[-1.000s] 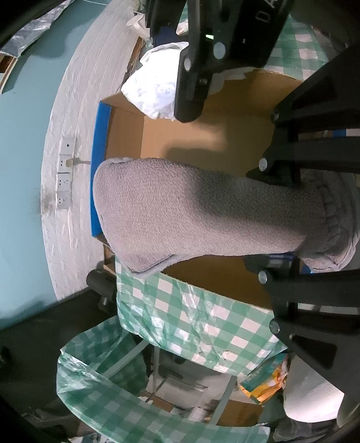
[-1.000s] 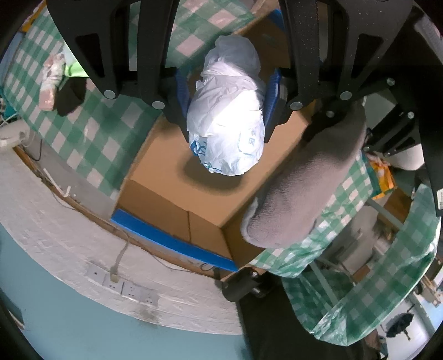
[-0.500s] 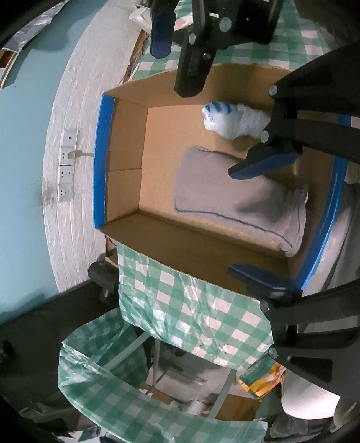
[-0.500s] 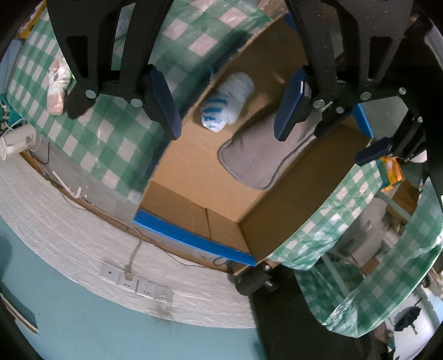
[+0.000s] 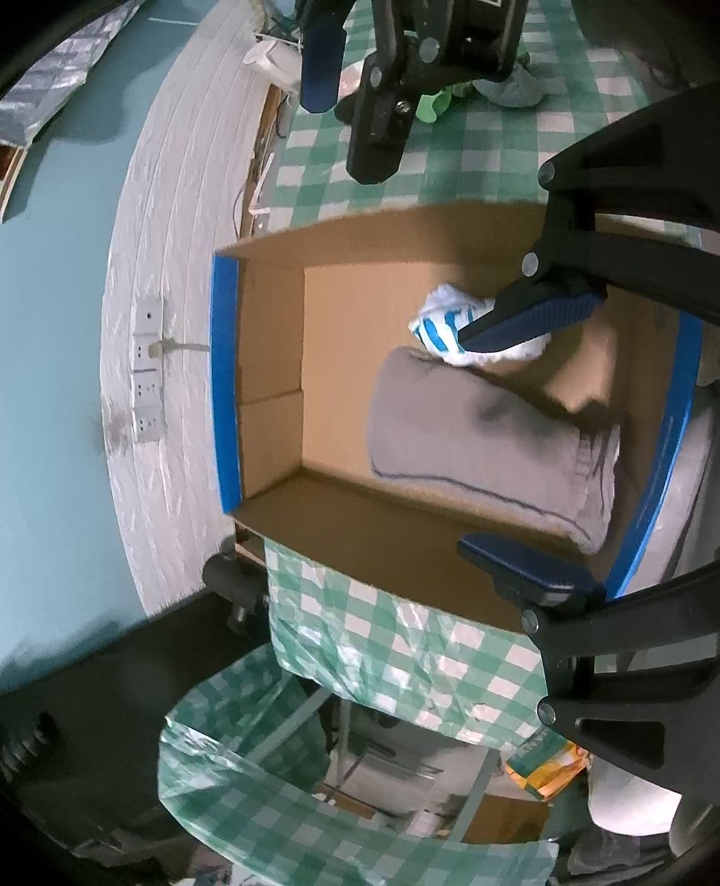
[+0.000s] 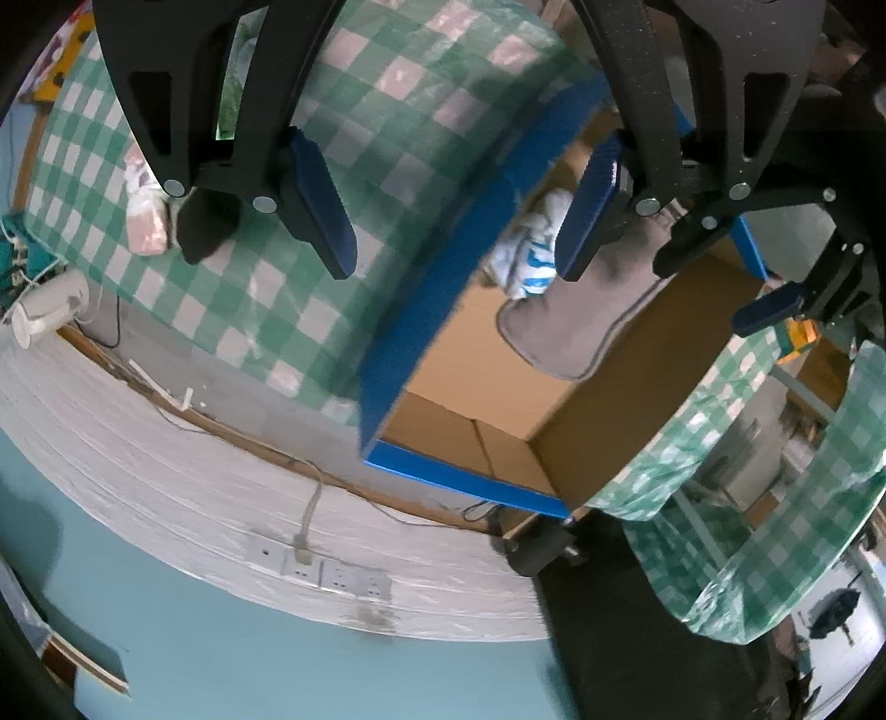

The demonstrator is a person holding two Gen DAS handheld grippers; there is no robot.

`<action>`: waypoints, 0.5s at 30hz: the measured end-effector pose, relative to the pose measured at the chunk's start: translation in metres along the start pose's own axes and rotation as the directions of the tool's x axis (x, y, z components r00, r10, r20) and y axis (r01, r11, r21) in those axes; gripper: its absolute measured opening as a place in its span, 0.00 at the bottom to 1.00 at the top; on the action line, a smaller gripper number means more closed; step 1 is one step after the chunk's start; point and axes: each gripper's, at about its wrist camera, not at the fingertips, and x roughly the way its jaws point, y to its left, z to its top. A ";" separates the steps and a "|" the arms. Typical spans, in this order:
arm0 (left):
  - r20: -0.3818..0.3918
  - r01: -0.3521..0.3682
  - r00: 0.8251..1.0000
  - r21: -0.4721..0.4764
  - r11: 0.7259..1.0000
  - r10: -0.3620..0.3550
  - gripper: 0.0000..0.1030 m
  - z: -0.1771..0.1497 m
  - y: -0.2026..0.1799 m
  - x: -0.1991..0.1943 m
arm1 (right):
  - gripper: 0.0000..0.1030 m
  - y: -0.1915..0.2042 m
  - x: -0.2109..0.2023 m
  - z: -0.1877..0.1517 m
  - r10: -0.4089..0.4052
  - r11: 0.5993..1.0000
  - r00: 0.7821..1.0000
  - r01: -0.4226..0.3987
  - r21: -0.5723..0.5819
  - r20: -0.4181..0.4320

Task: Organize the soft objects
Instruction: 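Withdraw both tools from the box and move toward the remaining items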

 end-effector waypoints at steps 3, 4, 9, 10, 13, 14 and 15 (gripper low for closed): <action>0.007 0.006 1.000 0.020 1.000 -0.007 0.68 0.001 -0.010 -0.002 | 0.73 -0.011 -0.004 -0.005 -0.013 1.000 1.000 0.013 0.015 0.004; 0.009 0.011 1.000 0.028 1.000 -0.011 0.68 0.002 -0.014 -0.002 | 0.73 -0.016 -0.005 -0.006 -0.018 1.000 1.000 0.018 0.021 0.006; 0.014 0.022 1.000 0.064 0.998 -0.023 0.69 0.004 -0.035 -0.006 | 0.73 -0.038 -0.010 -0.017 -0.033 0.998 0.999 0.033 0.053 0.008; 0.013 0.023 1.000 0.072 0.997 -0.024 0.69 0.005 -0.039 -0.006 | 0.73 -0.042 -0.011 -0.018 -0.037 0.998 0.999 0.036 0.058 0.008; 0.014 0.027 1.000 0.092 0.995 -0.028 0.69 0.006 -0.050 -0.006 | 0.73 -0.056 -0.013 -0.026 -0.052 0.996 0.999 0.052 0.074 0.004; 0.014 0.028 0.999 0.097 0.995 -0.030 0.69 0.007 -0.054 -0.006 | 0.73 -0.061 -0.015 -0.029 -0.058 0.995 0.998 0.057 0.083 0.003; 0.013 0.031 0.999 0.102 0.994 -0.033 0.69 0.007 -0.057 -0.006 | 0.73 -0.066 -0.016 -0.031 -0.059 0.994 0.998 0.059 0.089 0.003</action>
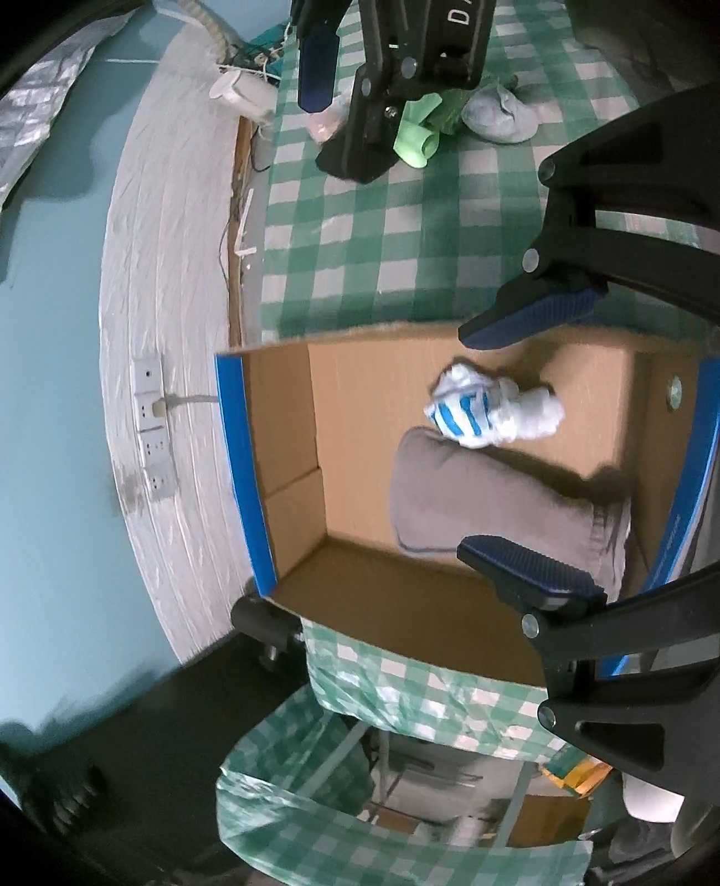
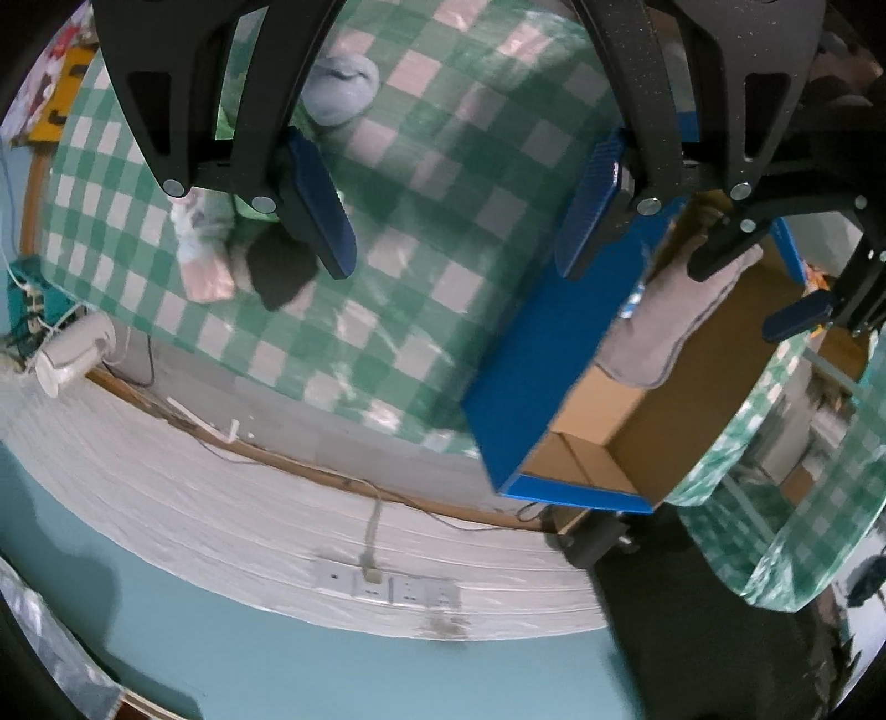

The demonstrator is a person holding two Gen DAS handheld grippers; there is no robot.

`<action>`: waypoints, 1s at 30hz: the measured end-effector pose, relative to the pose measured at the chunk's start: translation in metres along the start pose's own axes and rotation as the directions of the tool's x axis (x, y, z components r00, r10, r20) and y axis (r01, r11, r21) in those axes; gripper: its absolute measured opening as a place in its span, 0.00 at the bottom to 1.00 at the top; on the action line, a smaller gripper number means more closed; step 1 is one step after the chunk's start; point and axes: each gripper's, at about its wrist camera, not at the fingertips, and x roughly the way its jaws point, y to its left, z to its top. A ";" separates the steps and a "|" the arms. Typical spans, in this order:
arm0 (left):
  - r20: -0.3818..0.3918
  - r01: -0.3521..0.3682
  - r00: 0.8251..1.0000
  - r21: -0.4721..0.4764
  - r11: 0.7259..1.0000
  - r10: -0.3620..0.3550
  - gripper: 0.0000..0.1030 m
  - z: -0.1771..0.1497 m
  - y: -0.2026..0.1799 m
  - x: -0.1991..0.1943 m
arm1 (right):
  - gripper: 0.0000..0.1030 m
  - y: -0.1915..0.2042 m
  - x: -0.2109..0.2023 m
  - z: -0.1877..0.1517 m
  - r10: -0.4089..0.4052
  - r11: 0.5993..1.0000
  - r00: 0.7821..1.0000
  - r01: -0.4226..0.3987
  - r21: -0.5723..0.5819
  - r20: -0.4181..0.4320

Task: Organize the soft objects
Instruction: 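Withdraw both tools from the box and move toward the remaining items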

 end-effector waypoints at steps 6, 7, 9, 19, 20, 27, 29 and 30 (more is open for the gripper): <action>-0.001 0.018 1.000 0.026 1.000 -0.018 0.70 0.006 -0.021 0.000 | 0.74 -0.030 -0.004 -0.013 -0.021 0.999 1.000 0.021 0.041 -0.004; -0.001 0.020 1.000 0.033 0.999 -0.020 0.70 0.007 -0.025 0.000 | 0.74 -0.035 -0.003 -0.015 -0.023 0.999 1.000 0.024 0.048 -0.007; -0.001 0.024 1.000 0.043 0.999 -0.024 0.70 0.010 -0.034 0.001 | 0.74 -0.046 -0.003 -0.020 -0.030 0.997 0.999 0.030 0.065 -0.012; -0.018 0.038 0.999 0.100 0.994 -0.036 0.70 0.025 -0.077 0.009 | 0.74 -0.104 -0.002 -0.042 -0.080 0.985 0.996 0.085 0.151 -0.037; -0.021 0.042 0.999 0.102 0.994 -0.040 0.70 0.026 -0.081 0.010 | 0.74 -0.108 -0.001 -0.044 -0.086 0.984 0.995 0.091 0.156 -0.041; -0.050 0.057 0.997 0.129 0.990 -0.051 0.71 0.034 -0.105 0.029 | 0.74 -0.145 0.010 -0.053 -0.112 0.970 0.990 0.126 0.206 -0.080; -0.061 0.059 0.997 0.134 0.989 -0.052 0.71 0.036 -0.110 0.035 | 0.74 -0.155 0.015 -0.055 -0.111 0.966 0.989 0.129 0.222 -0.096; -0.065 0.066 0.996 0.134 0.989 -0.057 0.71 0.036 -0.112 0.037 | 0.74 -0.159 0.018 -0.055 -0.110 0.965 0.989 0.131 0.228 -0.103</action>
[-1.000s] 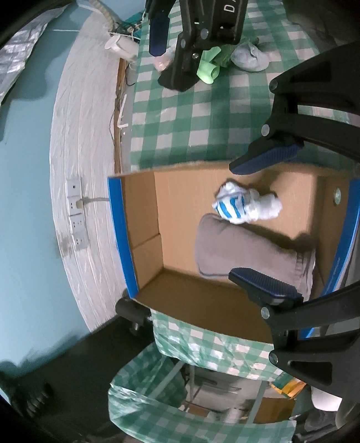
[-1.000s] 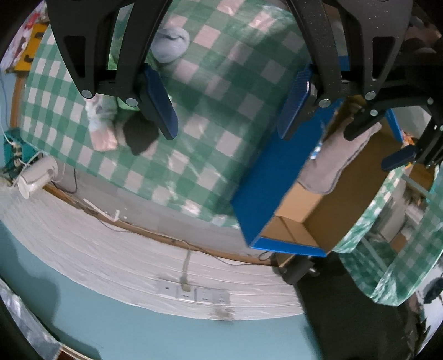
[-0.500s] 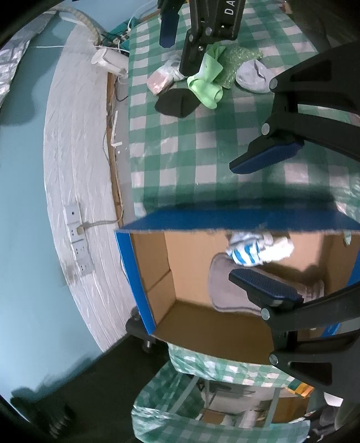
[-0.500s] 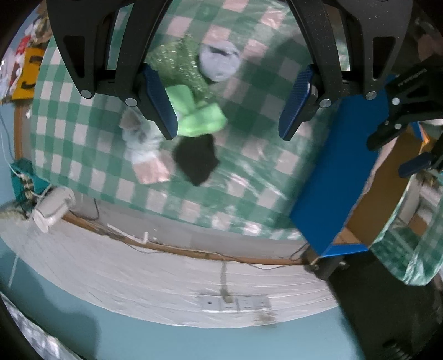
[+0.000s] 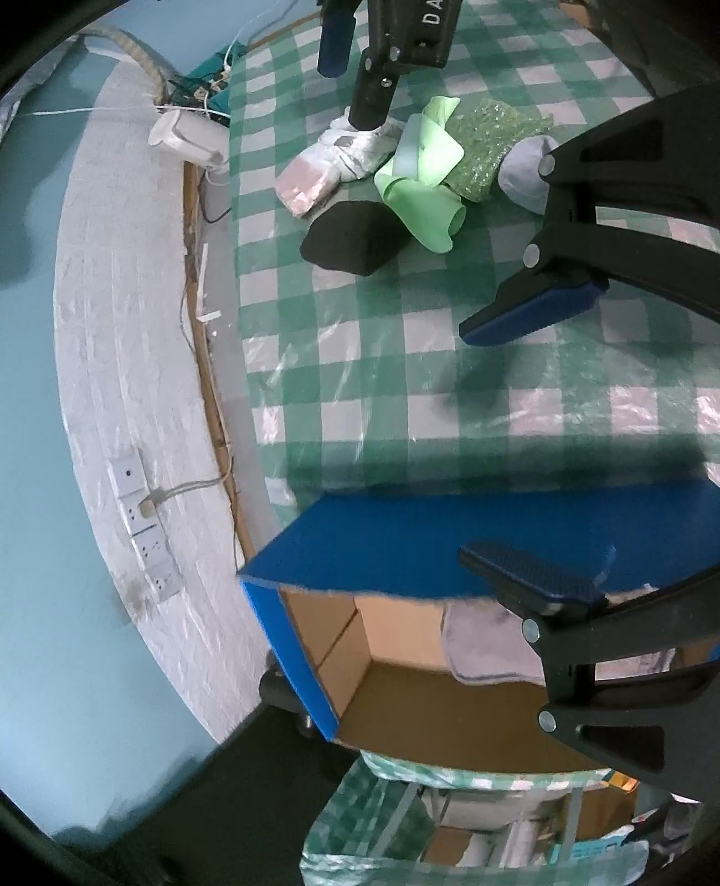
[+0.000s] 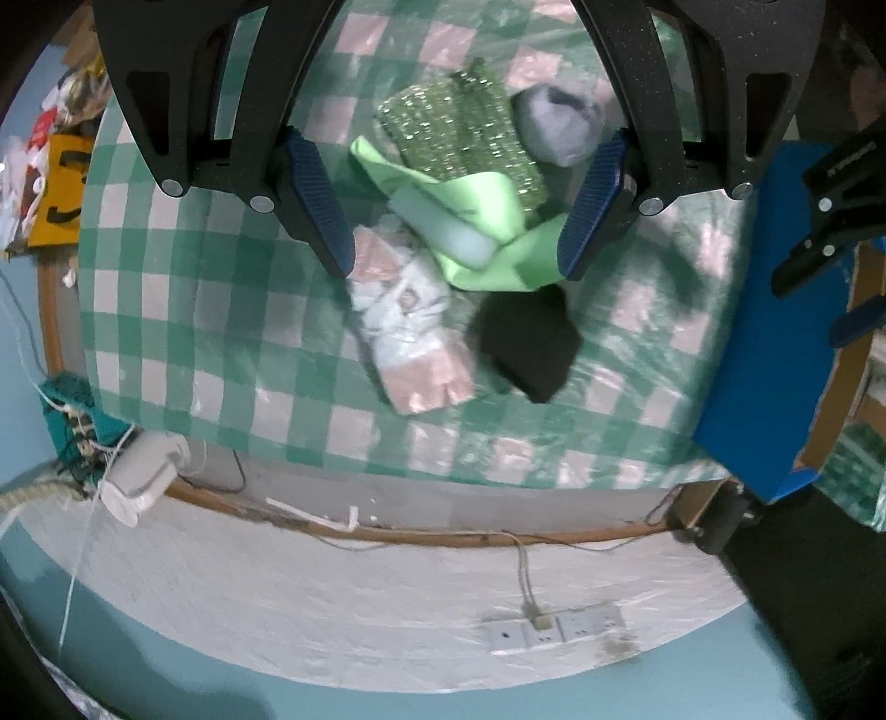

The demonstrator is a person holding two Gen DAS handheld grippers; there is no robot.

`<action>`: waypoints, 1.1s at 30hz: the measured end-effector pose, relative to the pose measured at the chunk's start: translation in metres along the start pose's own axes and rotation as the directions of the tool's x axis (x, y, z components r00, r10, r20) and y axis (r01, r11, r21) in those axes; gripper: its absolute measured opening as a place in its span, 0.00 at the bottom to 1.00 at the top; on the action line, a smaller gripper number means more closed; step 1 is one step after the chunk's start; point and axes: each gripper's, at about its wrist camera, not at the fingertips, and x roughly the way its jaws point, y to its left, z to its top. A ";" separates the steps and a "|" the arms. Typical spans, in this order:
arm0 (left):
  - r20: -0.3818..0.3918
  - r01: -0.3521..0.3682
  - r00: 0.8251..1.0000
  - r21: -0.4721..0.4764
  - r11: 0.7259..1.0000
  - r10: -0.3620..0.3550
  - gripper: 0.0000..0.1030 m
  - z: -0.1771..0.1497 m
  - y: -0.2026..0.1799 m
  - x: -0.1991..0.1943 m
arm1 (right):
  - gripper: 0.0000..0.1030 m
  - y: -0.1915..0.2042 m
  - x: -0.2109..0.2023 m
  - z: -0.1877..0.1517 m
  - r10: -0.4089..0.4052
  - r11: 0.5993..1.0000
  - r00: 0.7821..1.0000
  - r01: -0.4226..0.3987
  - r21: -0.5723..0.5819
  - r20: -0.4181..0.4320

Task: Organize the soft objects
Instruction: 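Withdraw both tools from the box and move toward the remaining items, then grasp the grey sock with the left tool while the right tool grasps the pink wrapped bag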

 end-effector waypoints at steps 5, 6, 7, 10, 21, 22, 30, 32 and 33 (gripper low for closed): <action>-0.021 0.028 0.999 0.006 1.000 -0.028 0.71 0.006 -0.010 0.012 | 0.74 -0.019 0.017 0.005 -0.011 0.999 1.000 0.012 0.045 -0.020; -0.025 0.035 0.999 0.009 0.999 -0.035 0.71 0.006 -0.012 0.014 | 0.74 -0.021 0.021 0.006 -0.011 0.999 1.000 0.012 0.050 -0.022; -0.030 0.043 0.999 0.013 0.999 -0.042 0.71 0.007 -0.014 0.017 | 0.74 -0.023 0.024 0.007 -0.009 0.999 1.000 0.011 0.053 -0.026; -0.048 0.054 0.997 0.020 0.998 -0.053 0.71 0.010 -0.021 0.025 | 0.74 -0.027 0.037 0.008 -0.018 0.998 0.999 0.020 0.061 -0.046; -0.092 0.065 0.994 0.057 0.996 -0.060 0.71 0.008 -0.038 0.042 | 0.74 -0.028 0.075 0.008 -0.044 0.998 0.992 0.048 0.037 -0.116; -0.092 0.069 0.994 0.060 0.996 -0.063 0.71 0.008 -0.038 0.041 | 0.73 -0.027 0.077 0.007 -0.048 0.998 0.992 0.052 0.029 -0.119; -0.095 0.088 0.992 0.083 0.993 -0.080 0.72 0.002 -0.042 0.038 | 0.50 -0.023 0.074 0.001 -0.067 0.998 0.989 0.068 0.003 -0.135; -0.100 0.090 0.992 0.082 0.993 -0.082 0.72 0.001 -0.043 0.040 | 0.50 -0.023 0.071 0.000 -0.071 0.997 0.989 0.072 0.006 -0.130; -0.104 0.093 0.991 0.080 0.992 -0.084 0.72 0.000 -0.043 0.040 | 0.50 -0.023 0.069 -0.001 -0.072 0.997 0.989 0.074 0.007 -0.127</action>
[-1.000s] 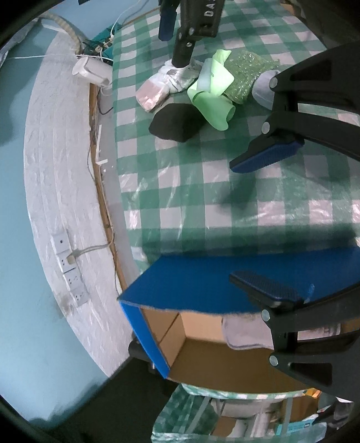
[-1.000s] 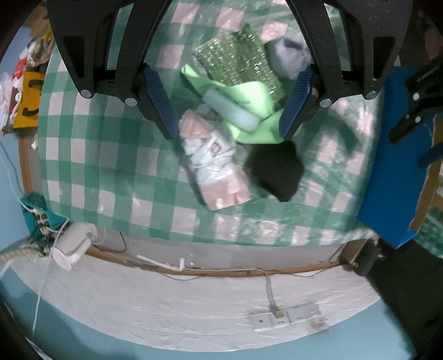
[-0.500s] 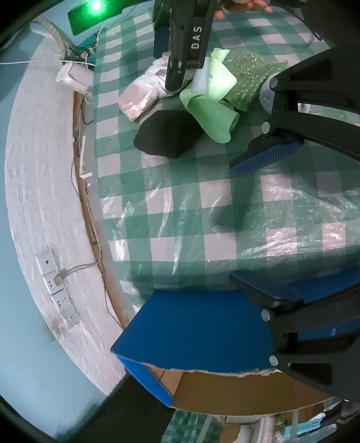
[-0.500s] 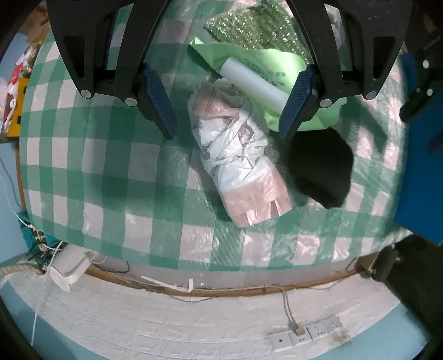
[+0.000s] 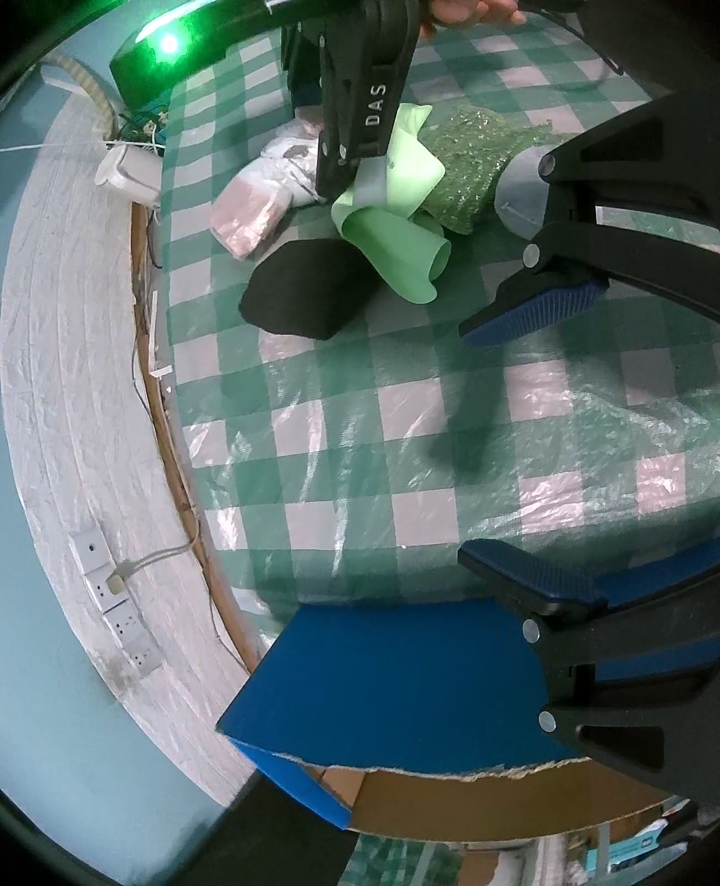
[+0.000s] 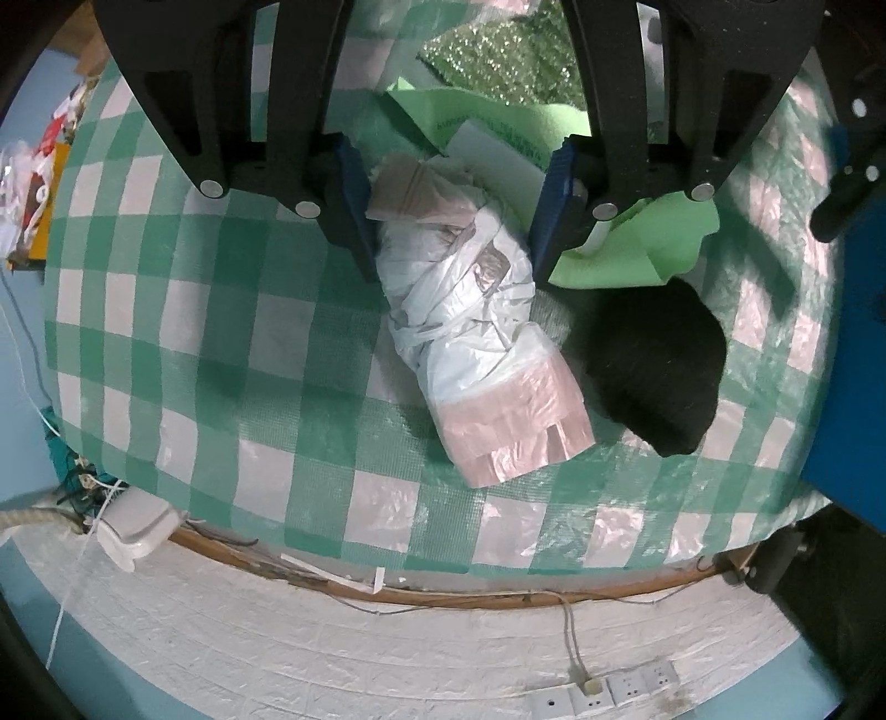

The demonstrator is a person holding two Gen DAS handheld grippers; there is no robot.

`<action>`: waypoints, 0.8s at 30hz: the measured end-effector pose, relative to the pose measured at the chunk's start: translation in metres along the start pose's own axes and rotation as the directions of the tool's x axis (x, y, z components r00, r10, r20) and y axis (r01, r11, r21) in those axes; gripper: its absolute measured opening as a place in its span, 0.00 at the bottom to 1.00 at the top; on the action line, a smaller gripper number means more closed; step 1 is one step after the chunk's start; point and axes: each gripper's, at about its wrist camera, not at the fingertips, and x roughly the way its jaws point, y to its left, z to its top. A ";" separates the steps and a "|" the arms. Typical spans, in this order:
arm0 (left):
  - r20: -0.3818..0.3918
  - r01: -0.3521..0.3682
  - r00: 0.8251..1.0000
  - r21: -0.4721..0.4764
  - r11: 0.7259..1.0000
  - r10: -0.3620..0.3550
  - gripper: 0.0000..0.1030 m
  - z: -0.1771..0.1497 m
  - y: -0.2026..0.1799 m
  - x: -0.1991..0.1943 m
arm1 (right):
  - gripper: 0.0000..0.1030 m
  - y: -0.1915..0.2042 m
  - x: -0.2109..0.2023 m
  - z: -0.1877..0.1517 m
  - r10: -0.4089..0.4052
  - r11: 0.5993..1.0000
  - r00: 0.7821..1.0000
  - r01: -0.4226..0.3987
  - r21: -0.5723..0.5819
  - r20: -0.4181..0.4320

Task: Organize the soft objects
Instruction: 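Grasp the grey sock with the left tool while the right tool grasps the pink wrapped bag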

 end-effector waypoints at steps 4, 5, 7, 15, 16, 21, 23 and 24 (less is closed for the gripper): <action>-0.007 0.004 1.000 0.000 1.000 -0.004 0.72 -0.003 -0.001 0.001 | 0.50 -0.001 -0.008 -0.005 -0.010 1.000 1.000 0.010 0.008 0.012; -0.007 0.004 1.000 0.001 1.000 -0.004 0.72 -0.004 -0.002 0.001 | 0.50 -0.001 -0.010 -0.006 -0.010 1.000 1.000 0.010 0.011 0.015; -0.008 0.008 1.000 0.005 1.000 -0.008 0.72 -0.006 -0.004 0.000 | 0.50 -0.002 -0.015 -0.010 -0.013 1.000 1.000 0.013 0.021 0.020; -0.002 0.028 1.000 0.043 0.999 -0.027 0.73 -0.015 -0.020 -0.008 | 0.50 -0.004 -0.026 -0.033 0.002 0.999 1.000 -0.002 0.032 -0.009; -0.001 0.027 1.000 0.048 0.998 -0.027 0.73 -0.017 -0.023 -0.009 | 0.50 -0.004 -0.028 -0.036 0.005 0.999 1.000 -0.004 0.034 -0.010; 0.004 0.049 0.999 0.062 0.997 -0.049 0.75 -0.023 -0.032 -0.016 | 0.50 -0.003 -0.036 -0.053 0.015 0.999 1.000 -0.014 0.037 -0.014; 0.007 0.060 0.998 0.069 0.996 -0.061 0.77 -0.026 -0.037 -0.018 | 0.50 -0.003 -0.039 -0.060 0.020 0.999 1.000 -0.020 0.035 -0.014; 0.007 0.061 0.998 0.076 0.995 -0.062 0.77 -0.028 -0.039 -0.019 | 0.50 -0.003 -0.041 -0.063 0.024 0.999 1.000 -0.023 0.034 -0.015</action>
